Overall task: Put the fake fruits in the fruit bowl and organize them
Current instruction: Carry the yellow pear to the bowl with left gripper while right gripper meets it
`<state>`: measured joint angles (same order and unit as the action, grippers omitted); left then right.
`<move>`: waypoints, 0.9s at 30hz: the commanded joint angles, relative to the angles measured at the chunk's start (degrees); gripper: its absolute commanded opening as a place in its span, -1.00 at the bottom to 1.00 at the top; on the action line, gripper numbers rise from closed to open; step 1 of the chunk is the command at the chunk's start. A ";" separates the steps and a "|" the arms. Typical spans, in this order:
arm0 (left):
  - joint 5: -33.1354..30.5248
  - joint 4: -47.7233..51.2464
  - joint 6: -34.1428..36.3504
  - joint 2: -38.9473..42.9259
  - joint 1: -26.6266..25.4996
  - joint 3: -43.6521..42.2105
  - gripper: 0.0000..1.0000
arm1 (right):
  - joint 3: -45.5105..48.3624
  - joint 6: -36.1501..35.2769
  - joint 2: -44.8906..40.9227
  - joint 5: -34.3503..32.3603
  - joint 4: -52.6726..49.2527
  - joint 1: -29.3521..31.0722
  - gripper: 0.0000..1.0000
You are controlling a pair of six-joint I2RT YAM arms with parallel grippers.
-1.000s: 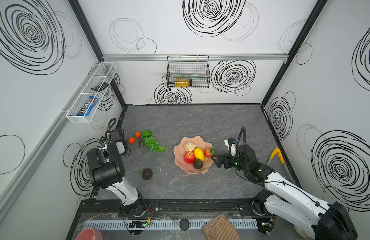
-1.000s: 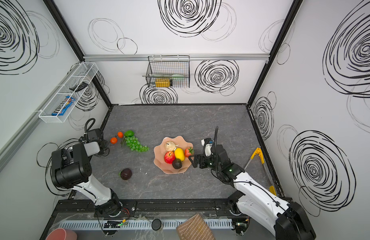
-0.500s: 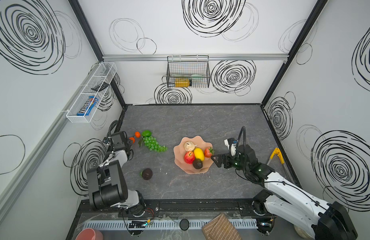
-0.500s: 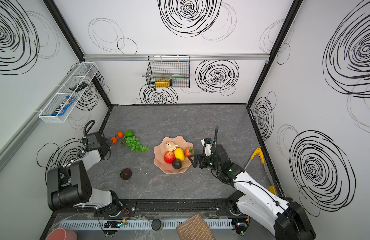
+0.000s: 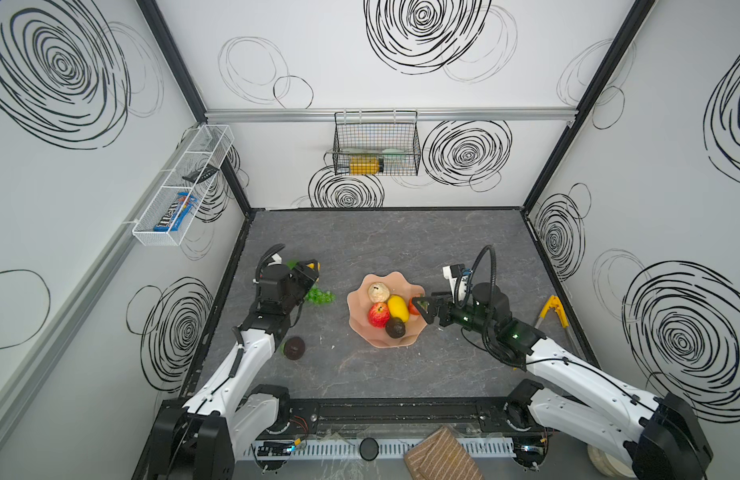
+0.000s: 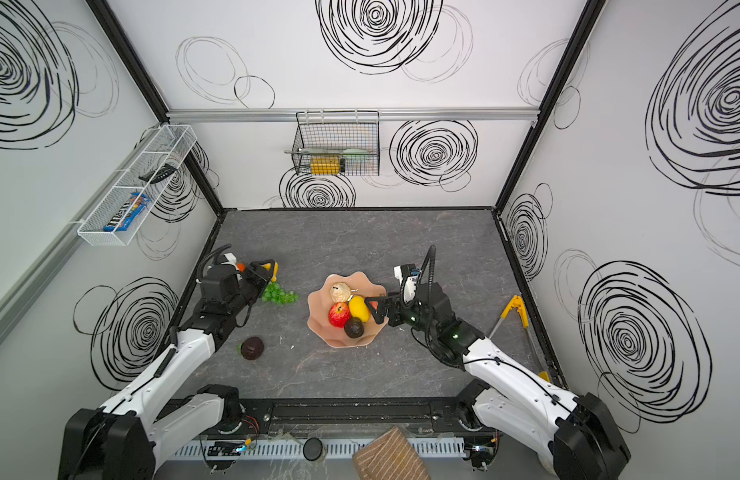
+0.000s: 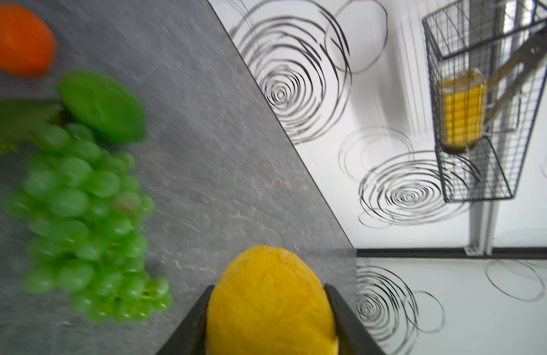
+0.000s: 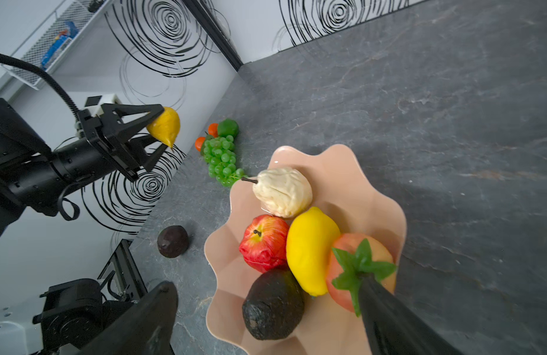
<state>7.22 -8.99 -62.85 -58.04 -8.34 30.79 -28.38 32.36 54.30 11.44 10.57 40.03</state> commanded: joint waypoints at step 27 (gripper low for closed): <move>-5.18 -23.66 -22.73 -4.42 -33.81 -5.81 0.06 | 1.07 -8.72 16.65 -19.98 32.37 17.86 0.72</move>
<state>3.53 -26.89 -83.48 -62.00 -41.30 25.58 -28.23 25.17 70.54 -4.73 38.15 56.84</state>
